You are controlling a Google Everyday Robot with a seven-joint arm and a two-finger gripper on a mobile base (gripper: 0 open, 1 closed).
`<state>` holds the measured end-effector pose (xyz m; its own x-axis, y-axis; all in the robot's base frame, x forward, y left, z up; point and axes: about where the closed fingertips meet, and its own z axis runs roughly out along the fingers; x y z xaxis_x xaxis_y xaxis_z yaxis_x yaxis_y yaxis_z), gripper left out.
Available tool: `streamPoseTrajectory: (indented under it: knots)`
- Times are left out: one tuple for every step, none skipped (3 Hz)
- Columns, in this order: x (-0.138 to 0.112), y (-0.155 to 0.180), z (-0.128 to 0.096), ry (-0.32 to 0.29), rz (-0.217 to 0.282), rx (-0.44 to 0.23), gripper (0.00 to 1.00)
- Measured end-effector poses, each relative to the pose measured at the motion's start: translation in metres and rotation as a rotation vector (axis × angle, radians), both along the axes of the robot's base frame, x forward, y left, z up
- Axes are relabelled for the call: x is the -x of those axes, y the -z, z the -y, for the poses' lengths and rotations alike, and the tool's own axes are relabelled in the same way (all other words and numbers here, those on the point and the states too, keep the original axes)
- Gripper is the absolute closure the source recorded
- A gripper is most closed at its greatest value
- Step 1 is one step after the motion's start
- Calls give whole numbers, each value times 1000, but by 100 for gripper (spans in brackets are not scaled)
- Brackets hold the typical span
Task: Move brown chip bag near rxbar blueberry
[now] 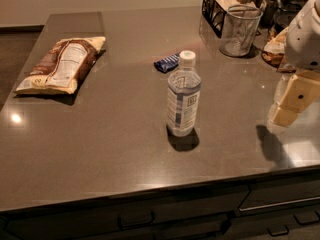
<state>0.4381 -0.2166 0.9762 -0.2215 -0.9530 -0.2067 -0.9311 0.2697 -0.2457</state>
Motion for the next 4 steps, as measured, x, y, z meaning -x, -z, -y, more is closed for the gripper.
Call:
streamPoseTrajectory:
  knots:
    - [0,0,0,0,0,0,0]
    - [-19,-11,-13,-16,25,-7,0]
    - [-49,-24,-33,-39,44,-38,0]
    - [-79,-36,-64,-82,66,-52,0]
